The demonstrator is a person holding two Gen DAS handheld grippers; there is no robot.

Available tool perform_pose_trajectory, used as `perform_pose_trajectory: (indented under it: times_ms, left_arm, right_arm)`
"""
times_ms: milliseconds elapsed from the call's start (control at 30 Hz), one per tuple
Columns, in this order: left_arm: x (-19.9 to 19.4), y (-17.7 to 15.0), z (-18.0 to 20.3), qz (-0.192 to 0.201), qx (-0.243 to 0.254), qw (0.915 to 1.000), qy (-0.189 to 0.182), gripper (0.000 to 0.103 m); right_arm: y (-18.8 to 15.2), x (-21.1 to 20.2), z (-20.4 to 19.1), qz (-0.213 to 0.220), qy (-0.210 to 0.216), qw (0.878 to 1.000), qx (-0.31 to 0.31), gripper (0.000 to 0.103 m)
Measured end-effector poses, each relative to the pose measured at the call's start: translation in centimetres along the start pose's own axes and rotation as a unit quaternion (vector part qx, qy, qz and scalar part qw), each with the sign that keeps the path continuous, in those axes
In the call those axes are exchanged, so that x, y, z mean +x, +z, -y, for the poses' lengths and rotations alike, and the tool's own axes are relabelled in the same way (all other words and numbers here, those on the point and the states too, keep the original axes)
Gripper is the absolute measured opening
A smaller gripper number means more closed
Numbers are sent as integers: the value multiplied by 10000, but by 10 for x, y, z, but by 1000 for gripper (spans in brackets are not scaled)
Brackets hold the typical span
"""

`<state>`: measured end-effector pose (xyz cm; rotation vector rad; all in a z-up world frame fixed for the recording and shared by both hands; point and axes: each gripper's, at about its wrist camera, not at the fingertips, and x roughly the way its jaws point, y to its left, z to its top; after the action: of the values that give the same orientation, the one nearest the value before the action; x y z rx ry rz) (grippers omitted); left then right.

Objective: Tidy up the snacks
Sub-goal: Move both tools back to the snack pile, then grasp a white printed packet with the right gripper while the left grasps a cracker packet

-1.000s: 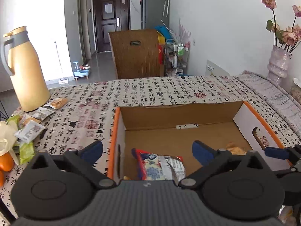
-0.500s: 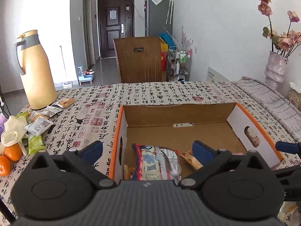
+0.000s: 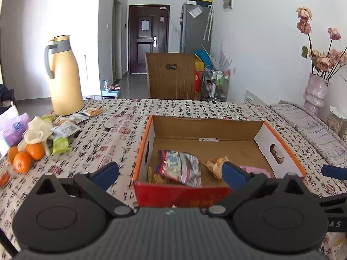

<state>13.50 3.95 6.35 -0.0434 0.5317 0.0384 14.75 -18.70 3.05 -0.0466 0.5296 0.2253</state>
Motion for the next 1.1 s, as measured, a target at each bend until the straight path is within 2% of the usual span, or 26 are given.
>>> perform_pose_trajectory:
  times_ms: [233,467,867,1100]
  left_arm:
    - [-32,-26,-5,91,-136,9998,63,103]
    - [-59,-52,-14,194,-266,9994,74,103]
    - [-74,-97,-9,31,-211,9998,-27,103]
    - [-71,-100,-9,4,-161,9999,-61,103]
  right_arm:
    - [-24,-39,1,160,151,9997,81,103]
    - [-48,-67,0,142,206,9994,240,103]
    - [-95,-89,-2,-146,99,9988,460,103]
    - [-98,-83,-1,-243,63,9983,530,103]
